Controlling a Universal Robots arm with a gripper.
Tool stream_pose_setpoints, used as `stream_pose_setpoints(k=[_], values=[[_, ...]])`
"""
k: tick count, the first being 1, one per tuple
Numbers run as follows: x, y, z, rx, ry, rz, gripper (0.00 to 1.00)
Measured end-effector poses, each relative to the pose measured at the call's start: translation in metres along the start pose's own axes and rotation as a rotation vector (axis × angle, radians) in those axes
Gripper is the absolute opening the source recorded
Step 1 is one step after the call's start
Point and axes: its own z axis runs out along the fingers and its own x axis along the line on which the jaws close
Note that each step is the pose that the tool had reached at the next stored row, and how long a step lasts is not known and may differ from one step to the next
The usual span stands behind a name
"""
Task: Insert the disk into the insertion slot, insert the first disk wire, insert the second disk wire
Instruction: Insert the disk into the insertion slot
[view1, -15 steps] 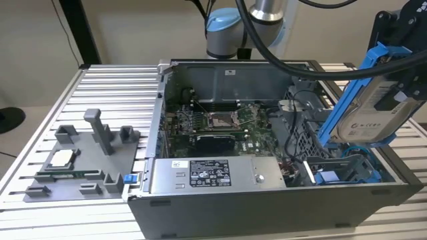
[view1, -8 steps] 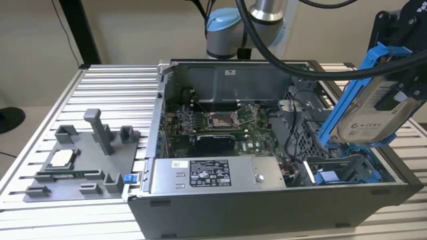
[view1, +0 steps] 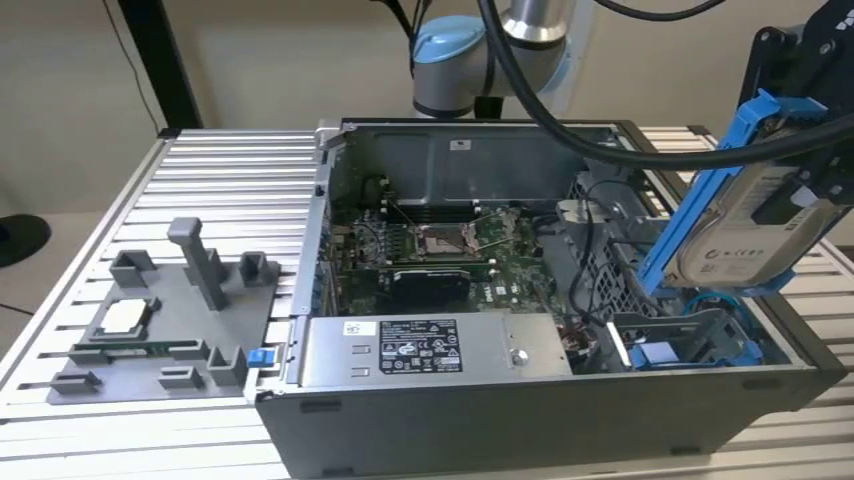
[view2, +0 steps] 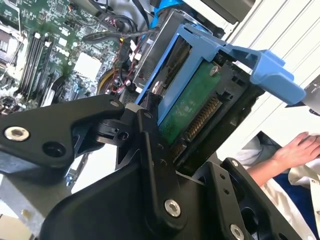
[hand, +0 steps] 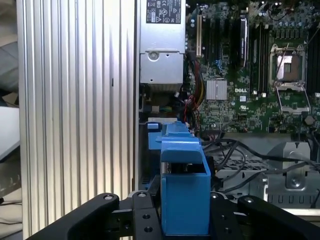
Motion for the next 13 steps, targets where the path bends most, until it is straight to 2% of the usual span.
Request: stream_pose_setpoints(k=[6, 13], values=[[-0.0001, -0.0015, 0.0098, -0.0002, -0.0089, 0.000, 0.00], [-0.0001, -0.0053, 0.0223, -0.0002, -0.0094, 0.000, 0.00]])
